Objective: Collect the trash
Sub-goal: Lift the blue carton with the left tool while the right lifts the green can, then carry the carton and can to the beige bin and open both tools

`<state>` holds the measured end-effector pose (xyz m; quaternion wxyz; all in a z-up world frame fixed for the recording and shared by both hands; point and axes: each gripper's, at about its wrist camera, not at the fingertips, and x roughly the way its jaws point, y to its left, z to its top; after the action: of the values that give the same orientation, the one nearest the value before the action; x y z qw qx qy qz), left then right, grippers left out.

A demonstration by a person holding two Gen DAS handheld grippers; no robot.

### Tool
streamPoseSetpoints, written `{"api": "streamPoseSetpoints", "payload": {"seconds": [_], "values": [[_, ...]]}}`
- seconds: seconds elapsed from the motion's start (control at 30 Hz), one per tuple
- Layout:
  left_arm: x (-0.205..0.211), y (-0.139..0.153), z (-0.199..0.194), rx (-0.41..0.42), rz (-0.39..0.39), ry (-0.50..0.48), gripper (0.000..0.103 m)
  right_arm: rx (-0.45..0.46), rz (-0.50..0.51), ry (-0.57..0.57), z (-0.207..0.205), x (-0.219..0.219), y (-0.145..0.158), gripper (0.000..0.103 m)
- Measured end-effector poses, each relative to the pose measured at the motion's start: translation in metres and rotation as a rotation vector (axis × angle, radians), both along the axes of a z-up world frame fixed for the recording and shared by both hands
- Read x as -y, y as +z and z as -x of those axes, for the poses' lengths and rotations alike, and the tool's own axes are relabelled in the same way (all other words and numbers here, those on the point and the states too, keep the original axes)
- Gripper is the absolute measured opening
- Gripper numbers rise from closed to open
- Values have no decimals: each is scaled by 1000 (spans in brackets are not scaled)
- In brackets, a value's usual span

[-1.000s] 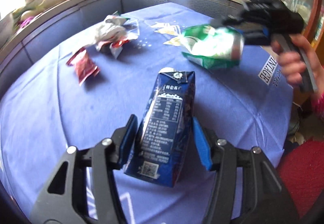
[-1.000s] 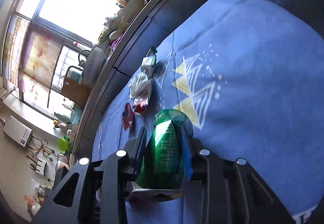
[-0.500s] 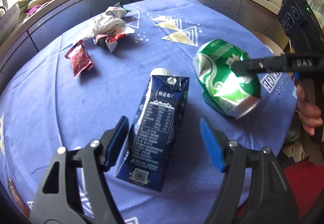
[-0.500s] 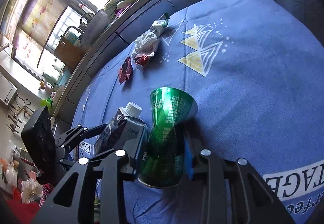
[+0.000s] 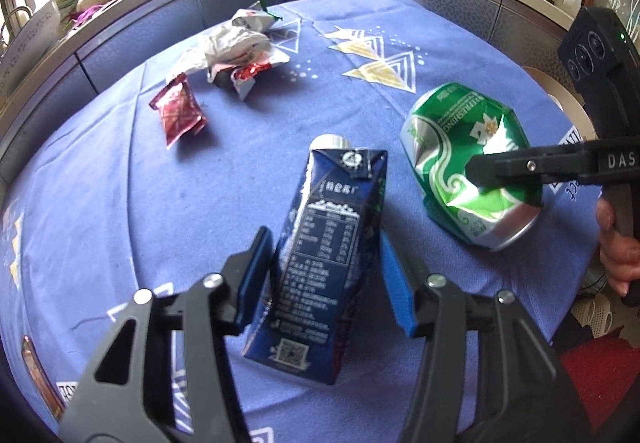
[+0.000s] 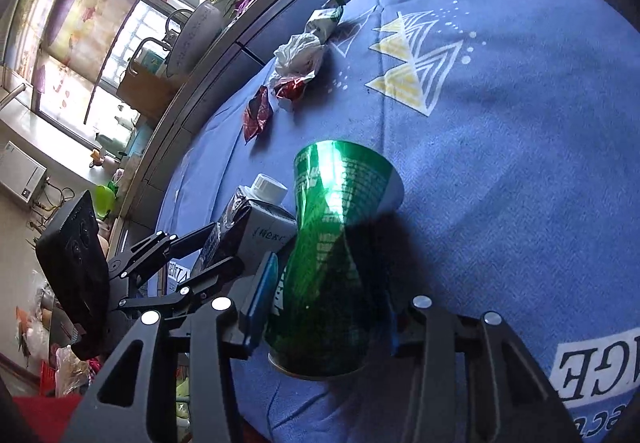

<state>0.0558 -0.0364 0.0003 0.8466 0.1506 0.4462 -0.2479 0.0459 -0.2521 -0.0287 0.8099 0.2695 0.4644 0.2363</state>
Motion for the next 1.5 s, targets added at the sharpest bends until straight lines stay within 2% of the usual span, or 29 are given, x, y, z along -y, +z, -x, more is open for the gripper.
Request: {"api": "streamPoseSetpoints", "payload": {"seconds": [0.2,0.5,0.6,0.83,0.93,1.07,1.2,1.3,1.43,1.5], "values": [[3,7,-1,10,5,13,50,17,-60,-44,0,20,6,44],[21,18,-5,21,10,-6,50,-18,-235,-114,6,62,-4,43],[28,19,-5,22,5,-14,50,13,-144,-107,13,63,2,43],[38,14,-4,15,-18,-30,50,26,208,64,20,28,16,43],[38,13,-4,12,-20,-29,50,-1,298,133,9,20,20,44],[38,11,-3,8,-26,-24,49,-67,324,226,-16,14,21,44],[38,9,-5,6,-25,-19,48,-142,308,273,-35,14,8,44],[39,10,-7,4,-20,-18,48,-147,230,279,-34,20,0,39],[47,15,-12,-13,4,-35,48,-139,74,191,-28,45,-2,34],[57,19,-15,-14,14,-54,47,-140,-48,124,-26,68,-6,34]]}}
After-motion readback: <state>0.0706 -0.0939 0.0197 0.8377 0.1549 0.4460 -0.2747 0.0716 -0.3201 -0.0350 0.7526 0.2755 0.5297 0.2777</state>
